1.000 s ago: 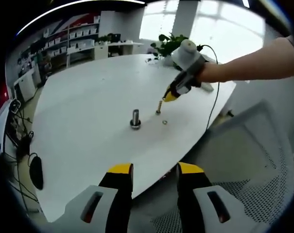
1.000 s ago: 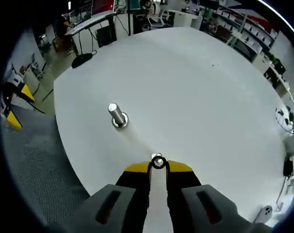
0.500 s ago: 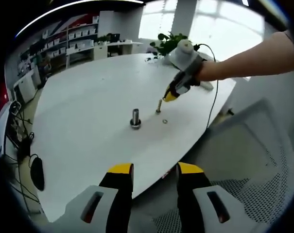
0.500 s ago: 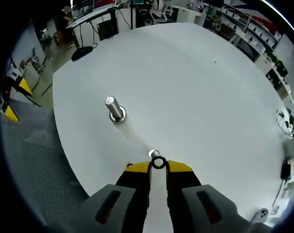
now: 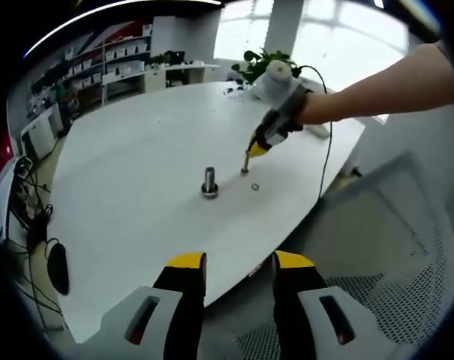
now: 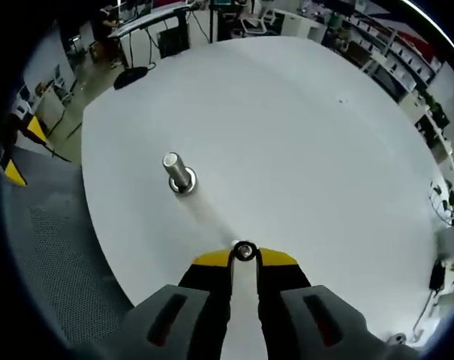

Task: Place the washer onto the threaded stud by aligning its center hole with the stud, sliding it down to the base, and recovering from edge contact or off-axis alignment until the washer reaches the visible bottom stop.

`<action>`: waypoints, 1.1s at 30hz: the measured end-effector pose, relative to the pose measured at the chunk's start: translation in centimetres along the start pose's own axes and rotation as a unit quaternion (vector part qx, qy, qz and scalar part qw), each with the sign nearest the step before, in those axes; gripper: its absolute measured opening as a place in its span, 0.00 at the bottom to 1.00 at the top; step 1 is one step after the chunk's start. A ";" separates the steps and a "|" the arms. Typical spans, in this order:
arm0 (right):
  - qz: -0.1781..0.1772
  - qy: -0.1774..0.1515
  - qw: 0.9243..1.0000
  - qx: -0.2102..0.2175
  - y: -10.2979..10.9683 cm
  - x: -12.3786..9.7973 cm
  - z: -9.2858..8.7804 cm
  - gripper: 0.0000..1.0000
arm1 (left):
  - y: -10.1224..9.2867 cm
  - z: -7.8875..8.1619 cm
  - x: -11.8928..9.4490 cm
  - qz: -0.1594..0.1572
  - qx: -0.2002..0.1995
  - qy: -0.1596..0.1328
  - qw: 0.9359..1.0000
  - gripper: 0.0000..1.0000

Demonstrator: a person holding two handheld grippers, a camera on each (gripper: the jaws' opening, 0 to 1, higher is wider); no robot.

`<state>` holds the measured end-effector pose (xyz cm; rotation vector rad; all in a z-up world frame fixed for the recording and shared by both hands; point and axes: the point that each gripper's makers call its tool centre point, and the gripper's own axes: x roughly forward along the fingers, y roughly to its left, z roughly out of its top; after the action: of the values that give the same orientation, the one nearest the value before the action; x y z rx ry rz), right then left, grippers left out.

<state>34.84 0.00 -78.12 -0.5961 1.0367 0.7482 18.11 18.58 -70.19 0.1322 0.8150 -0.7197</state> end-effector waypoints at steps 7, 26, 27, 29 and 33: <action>0.004 0.020 1.000 -0.013 0.1 1.1 -0.4 0.13 | 0.0 -0.1 0.0 -0.001 -0.002 0.002 1.000 0.33; 0.015 0.072 0.997 -0.029 1.4 3.6 -2.6 0.14 | 0.2 -0.4 0.1 0.003 -0.007 0.010 1.000 0.32; 0.016 0.071 0.997 -0.028 1.5 3.5 -2.5 0.14 | 0.2 -0.4 0.1 0.003 -0.008 0.009 1.000 0.32; 0.016 0.069 0.997 -0.029 1.5 3.5 -2.4 0.14 | 0.2 -0.3 0.1 0.003 -0.008 0.007 1.000 0.32; 0.024 0.068 0.997 -0.020 1.6 3.4 -2.2 0.14 | 0.2 -0.5 0.1 0.003 -0.006 0.012 1.000 0.32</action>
<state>33.44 0.21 -82.25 -0.6651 1.1681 0.7796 18.01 18.87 -70.64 0.1328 0.8415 -0.7084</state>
